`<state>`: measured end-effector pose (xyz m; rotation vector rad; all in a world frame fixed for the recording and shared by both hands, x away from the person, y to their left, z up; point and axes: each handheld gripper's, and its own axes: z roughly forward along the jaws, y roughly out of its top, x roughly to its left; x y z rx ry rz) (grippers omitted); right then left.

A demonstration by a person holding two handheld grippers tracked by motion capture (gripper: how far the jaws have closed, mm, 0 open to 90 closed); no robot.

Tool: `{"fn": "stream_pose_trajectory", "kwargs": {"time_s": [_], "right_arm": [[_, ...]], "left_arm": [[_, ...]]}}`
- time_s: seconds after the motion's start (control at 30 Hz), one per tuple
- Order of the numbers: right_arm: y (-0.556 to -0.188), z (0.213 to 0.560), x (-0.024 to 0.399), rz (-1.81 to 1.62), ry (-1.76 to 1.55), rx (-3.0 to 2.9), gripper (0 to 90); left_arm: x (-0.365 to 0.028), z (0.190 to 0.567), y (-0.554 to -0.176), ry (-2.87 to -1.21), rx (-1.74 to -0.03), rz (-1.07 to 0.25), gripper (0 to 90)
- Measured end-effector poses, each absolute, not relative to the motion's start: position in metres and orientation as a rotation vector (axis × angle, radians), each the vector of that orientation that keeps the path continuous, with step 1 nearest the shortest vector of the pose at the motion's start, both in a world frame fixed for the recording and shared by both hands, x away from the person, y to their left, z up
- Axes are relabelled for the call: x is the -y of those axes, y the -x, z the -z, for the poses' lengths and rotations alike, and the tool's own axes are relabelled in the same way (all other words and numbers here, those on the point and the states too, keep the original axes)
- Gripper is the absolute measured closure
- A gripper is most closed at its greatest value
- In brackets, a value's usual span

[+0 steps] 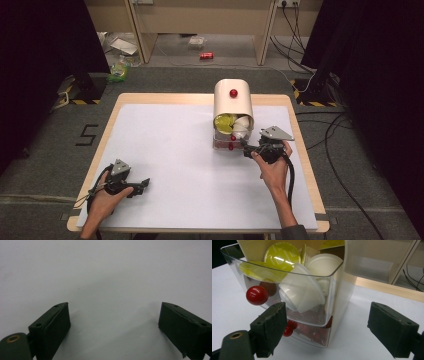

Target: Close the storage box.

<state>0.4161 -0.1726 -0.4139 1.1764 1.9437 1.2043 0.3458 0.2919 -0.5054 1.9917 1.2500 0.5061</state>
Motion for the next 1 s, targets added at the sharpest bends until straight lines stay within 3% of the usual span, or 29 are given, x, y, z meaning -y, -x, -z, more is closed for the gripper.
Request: {"fn": "stream_pose_trajectory", "kwargs": {"time_s": [1.0], "right_arm": [[-0.4259, 0.4166, 0.171, -1.201, -1.197, -1.911, 17.1]], "left_arm": [[-0.2919, 0.5054, -0.3458, -1.991, -1.249, -0.506, 9.8]]}}
